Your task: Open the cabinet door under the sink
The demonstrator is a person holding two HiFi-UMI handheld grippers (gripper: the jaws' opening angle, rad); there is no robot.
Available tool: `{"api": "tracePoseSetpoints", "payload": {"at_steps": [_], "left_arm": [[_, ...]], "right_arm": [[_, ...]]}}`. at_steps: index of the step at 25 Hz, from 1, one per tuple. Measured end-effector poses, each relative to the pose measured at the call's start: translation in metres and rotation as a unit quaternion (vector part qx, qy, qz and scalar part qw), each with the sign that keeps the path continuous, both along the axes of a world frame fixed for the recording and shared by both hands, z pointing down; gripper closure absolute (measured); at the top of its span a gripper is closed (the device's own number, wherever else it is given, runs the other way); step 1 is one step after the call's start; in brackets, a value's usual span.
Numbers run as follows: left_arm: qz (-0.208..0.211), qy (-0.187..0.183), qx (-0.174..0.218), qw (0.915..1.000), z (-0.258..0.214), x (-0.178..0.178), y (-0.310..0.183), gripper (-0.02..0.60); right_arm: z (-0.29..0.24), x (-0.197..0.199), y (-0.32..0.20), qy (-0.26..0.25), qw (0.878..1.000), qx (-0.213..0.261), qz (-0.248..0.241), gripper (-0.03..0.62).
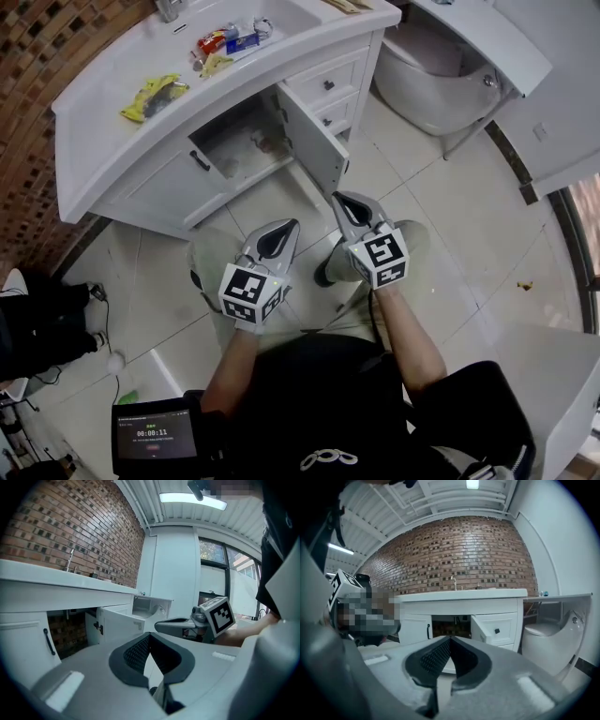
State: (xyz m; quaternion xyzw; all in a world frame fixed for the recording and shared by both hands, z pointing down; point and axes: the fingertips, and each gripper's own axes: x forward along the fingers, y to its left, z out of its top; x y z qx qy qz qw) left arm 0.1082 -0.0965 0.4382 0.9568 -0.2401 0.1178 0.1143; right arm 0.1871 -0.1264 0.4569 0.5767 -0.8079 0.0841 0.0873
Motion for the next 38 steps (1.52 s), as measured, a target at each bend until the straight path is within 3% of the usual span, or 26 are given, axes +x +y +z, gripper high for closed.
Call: {"api": "tracePoseSetpoints", "payload": {"at_steps": [8,18,38], "left_arm": [[-0.056,-0.003,-0.002,0.9985,-0.001,-0.057,-0.011,0.566],[-0.107,0.007,-0.012,0.9941,0.007,-0.115,-0.019,0.566],[-0.122,0.021,-0.009,0.9923,0.003,-0.135,-0.016,0.566]], "right_arm": [[-0.03,-0.07,0.005,-0.018,0.998,0.005,-0.064,0.602],[-0.023,-0.145,0.003,-0.014,0.992,-0.014,-0.127,0.602],[-0.014,-0.176,0.009,0.005,0.986,-0.03,-0.167,0.603]]}}
